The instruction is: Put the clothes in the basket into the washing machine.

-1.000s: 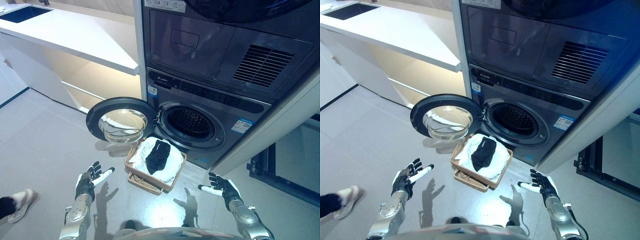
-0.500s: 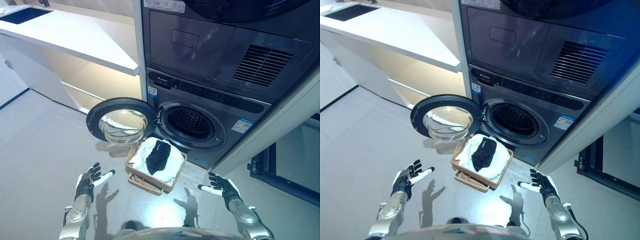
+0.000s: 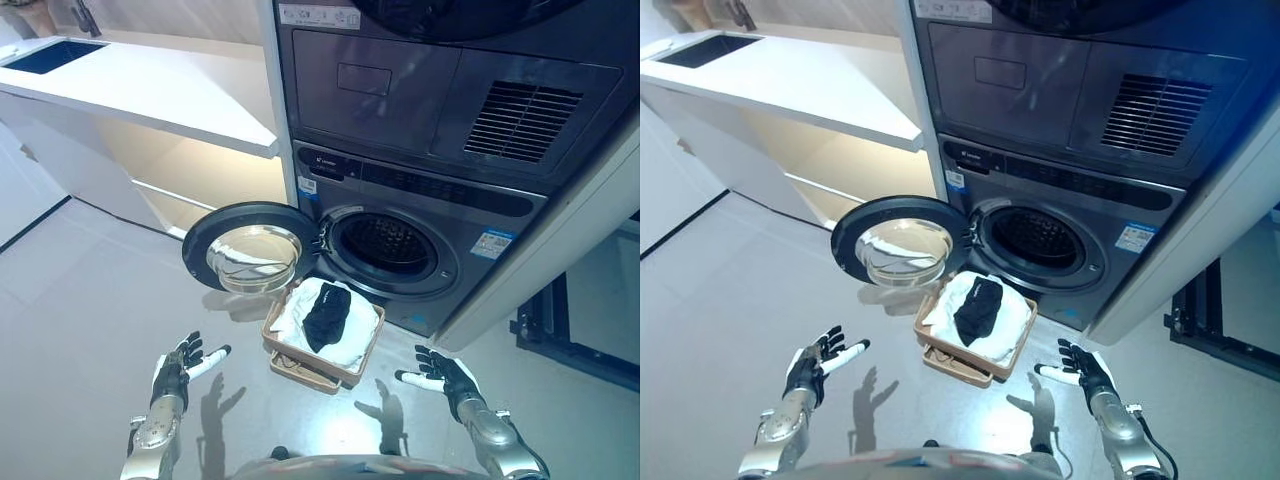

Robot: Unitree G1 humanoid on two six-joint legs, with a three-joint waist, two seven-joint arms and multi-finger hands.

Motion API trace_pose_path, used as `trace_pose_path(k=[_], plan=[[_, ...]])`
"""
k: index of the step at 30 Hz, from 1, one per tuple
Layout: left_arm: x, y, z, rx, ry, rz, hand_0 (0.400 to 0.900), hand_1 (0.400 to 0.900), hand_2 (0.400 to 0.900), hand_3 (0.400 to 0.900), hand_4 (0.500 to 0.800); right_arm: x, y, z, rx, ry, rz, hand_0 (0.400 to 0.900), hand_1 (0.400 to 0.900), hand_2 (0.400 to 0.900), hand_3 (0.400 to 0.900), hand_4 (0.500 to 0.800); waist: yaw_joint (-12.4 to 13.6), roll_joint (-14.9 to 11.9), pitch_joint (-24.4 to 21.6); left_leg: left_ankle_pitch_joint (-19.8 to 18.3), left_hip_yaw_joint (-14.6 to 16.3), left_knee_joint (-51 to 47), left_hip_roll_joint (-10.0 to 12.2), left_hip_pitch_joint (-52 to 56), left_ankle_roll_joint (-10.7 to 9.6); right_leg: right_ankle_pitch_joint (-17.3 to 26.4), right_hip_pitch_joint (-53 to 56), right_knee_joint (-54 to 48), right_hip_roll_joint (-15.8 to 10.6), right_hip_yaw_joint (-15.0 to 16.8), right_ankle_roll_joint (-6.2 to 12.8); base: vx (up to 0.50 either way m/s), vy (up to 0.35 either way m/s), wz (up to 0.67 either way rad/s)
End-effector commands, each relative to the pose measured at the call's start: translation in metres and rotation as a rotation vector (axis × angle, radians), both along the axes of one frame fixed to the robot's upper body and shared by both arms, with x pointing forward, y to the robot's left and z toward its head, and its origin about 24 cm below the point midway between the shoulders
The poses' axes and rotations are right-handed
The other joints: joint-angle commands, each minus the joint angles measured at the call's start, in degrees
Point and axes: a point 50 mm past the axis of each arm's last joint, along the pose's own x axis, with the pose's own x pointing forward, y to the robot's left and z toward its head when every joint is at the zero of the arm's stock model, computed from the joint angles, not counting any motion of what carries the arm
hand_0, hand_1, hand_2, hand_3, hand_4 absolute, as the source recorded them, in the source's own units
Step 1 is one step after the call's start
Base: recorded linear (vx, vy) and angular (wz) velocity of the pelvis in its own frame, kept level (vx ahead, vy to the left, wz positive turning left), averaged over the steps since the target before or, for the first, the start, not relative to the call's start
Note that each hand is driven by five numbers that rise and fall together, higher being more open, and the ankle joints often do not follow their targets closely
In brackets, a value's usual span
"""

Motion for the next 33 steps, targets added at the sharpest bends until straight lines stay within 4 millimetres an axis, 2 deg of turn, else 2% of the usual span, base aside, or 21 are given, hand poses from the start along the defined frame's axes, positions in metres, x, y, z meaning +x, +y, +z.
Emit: trace_pose_path(k=[1, 4, 5, 6, 9, 14, 19, 23, 26, 27, 28, 29, 30, 33], plan=[[0.021, 0.026, 0.035, 0.096, -0.165, -0.013, 0.900, 0.900, 0.900, 0.900, 0.800, 0.030, 0.007, 0.025, -0.013, -0.158, 0.086, 0.900, 0.900, 0.900, 0.900, 0.800, -0.9, -2.0, -1.0, -7.2, -1.2, 10.7, -5.4, -4.8, 4.3, 7.4, -6.1, 15.4, -7.8, 5.0, 0.88, -0.03, 0.286, 0.07], [0.022, 0.028, 0.039, 0.111, -0.172, -0.026, 0.900, 0.900, 0.900, 0.900, 0.800, 0.030, 0.009, 0.025, -0.002, -0.163, 0.082, 0.900, 0.900, 0.900, 0.900, 0.800, -1.2, -1.6, 0.3, -7.3, -0.9, 10.5, -6.1, -4.1, 5.1, 8.5, -8.3, 20.3, -8.3, 4.9, -0.28, -0.02, 0.163, -0.04], [0.023, 0.030, 0.041, 0.118, -0.178, -0.025, 0.900, 0.900, 0.900, 0.900, 0.800, 0.031, 0.011, 0.026, 0.010, -0.169, 0.081, 0.900, 0.900, 0.900, 0.900, 0.800, -1.1, -1.3, 0.7, -7.6, -0.7, 10.4, -6.4, -3.6, 5.4, 8.6, -9.2, 21.6, -8.7, 3.6, -0.54, 0.00, 0.195, -0.21], [0.023, 0.031, 0.043, 0.121, -0.186, -0.025, 0.900, 0.900, 0.900, 0.900, 0.800, 0.032, 0.014, 0.026, 0.022, -0.172, 0.083, 0.900, 0.900, 0.900, 0.900, 0.800, -1.0, -1.4, 1.0, -8.0, -0.2, 10.0, -6.8, -2.8, 5.5, 9.7, -9.5, 20.8, -9.6, 1.8, -0.24, 0.04, 0.158, -0.24], [0.025, 0.033, 0.043, 0.118, -0.195, -0.008, 0.900, 0.900, 0.900, 0.900, 0.800, 0.039, 0.019, 0.028, 0.024, -0.183, 0.113, 0.900, 0.900, 0.900, 0.900, 0.800, -1.2, -1.5, 1.7, -8.8, 1.4, 9.1, -6.9, -1.9, 5.4, 12.9, -11.2, 15.7, -10.5, 0.3, 0.93, 0.05, 0.062, -0.16], [0.029, 0.036, 0.046, 0.121, -0.217, 0.022, 0.900, 0.900, 0.900, 0.900, 0.800, 0.051, 0.020, 0.034, 0.007, -0.212, 0.131, 0.900, 0.900, 0.900, 0.900, 0.800, -2.0, -2.7, 3.8, -11.2, 1.1, 11.9, -7.0, -1.7, 4.9, 18.6, -15.9, 3.7, -11.0, 1.7, 3.22, 0.10, -0.060, 0.06], [0.027, 0.037, 0.042, 0.113, -0.204, 0.059, 0.900, 0.900, 0.900, 0.900, 0.800, 0.058, 0.021, 0.038, 0.000, -0.226, 0.129, 0.900, 0.900, 0.900, 0.900, 0.800, -2.1, -4.3, 4.3, -13.6, -0.3, 12.9, -5.9, 0.4, 4.0, 20.9, -17.6, 0.0, -9.8, 2.5, 4.60, 0.17, -0.116, 0.16], [0.031, 0.037, 0.041, 0.100, -0.211, 0.085, 0.900, 0.900, 0.900, 0.900, 0.800, 0.063, 0.018, 0.039, -0.010, -0.230, 0.112, 0.900, 0.900, 0.900, 0.900, 0.800, -1.8, -5.3, 3.8, -16.1, -2.4, 14.2, -4.0, 2.0, 2.8, 20.8, -18.9, 1.1, -8.1, 4.4, 4.95, 0.21, -0.210, 0.28], [0.038, 0.031, 0.041, 0.091, -0.212, 0.077, 0.900, 0.900, 0.900, 0.900, 0.800, 0.066, 0.015, 0.042, -0.018, -0.239, 0.103, 0.900, 0.900, 0.900, 0.900, 0.800, -2.1, -5.7, 3.2, -18.4, -4.5, 15.8, -1.5, 2.4, 1.5, 16.5, -19.0, 3.6, -6.0, 4.7, 4.26, 0.23, -0.278, 0.58], [0.043, 0.029, 0.039, 0.094, -0.204, 0.070, 0.900, 0.900, 0.900, 0.900, 0.800, 0.065, 0.012, 0.042, -0.026, -0.238, 0.095, 0.900, 0.900, 0.900, 0.900, 0.800, -2.9, -5.7, 3.0, -18.7, -4.7, 16.6, 0.1, 2.9, 1.0, 15.9, -19.1, 3.8, -4.2, 6.1, 3.81, 0.26, -0.337, 0.62], [0.047, 0.025, 0.038, 0.084, -0.200, 0.064, 0.900, 0.900, 0.900, 0.900, 0.800, 0.066, 0.006, 0.041, -0.051, -0.224, 0.084, 0.900, 0.900, 0.900, 0.900, 0.800, -2.8, -5.2, 3.0, -17.9, -6.0, 18.2, 1.8, 2.9, 0.4, 13.3, -19.9, 6.9, -2.6, 5.9, 3.36, 0.21, -0.287, 0.62], [0.054, 0.020, 0.039, 0.054, -0.215, 0.061, 0.900, 0.900, 0.900, 0.900, 0.800, 0.071, 0.002, 0.045, -0.074, -0.231, 0.086, 0.900, 0.900, 0.900, 0.900, 0.800, -3.1, -5.0, 3.2, -18.0, -7.0, 18.9, 2.3, 1.7, 0.2, 12.6, -20.0, 8.2, -2.4, 5.5, 3.04, 0.16, -0.224, 0.65], [0.060, 0.014, 0.039, 0.016, -0.228, 0.066, 0.900, 0.900, 0.900, 0.900, 0.800, 0.069, -0.002, 0.042, -0.089, -0.216, 0.071, 0.900, 0.900, 0.900, 0.900, 0.800, -3.4, -4.6, 3.3, -17.1, -7.5, 18.3, 3.3, 1.6, -0.3, 11.2, -20.1, 9.3, -2.1, 5.2, 2.46, 0.13, -0.208, 0.83], [0.071, 0.000, 0.038, 0.000, -0.233, 0.013, 0.900, 0.900, 0.900, 0.900, 0.800, 0.061, -0.024, 0.035, -0.127, -0.170, -0.026, 0.900, 0.900, 0.900, 0.900, 0.800, -4.5, -3.7, 3.1, -14.2, -8.9, 13.4, 6.0, 3.0, -2.0, 10.1, -20.7, 10.1, -1.8, 2.6, 2.28, 0.12, -0.196, 0.54]])
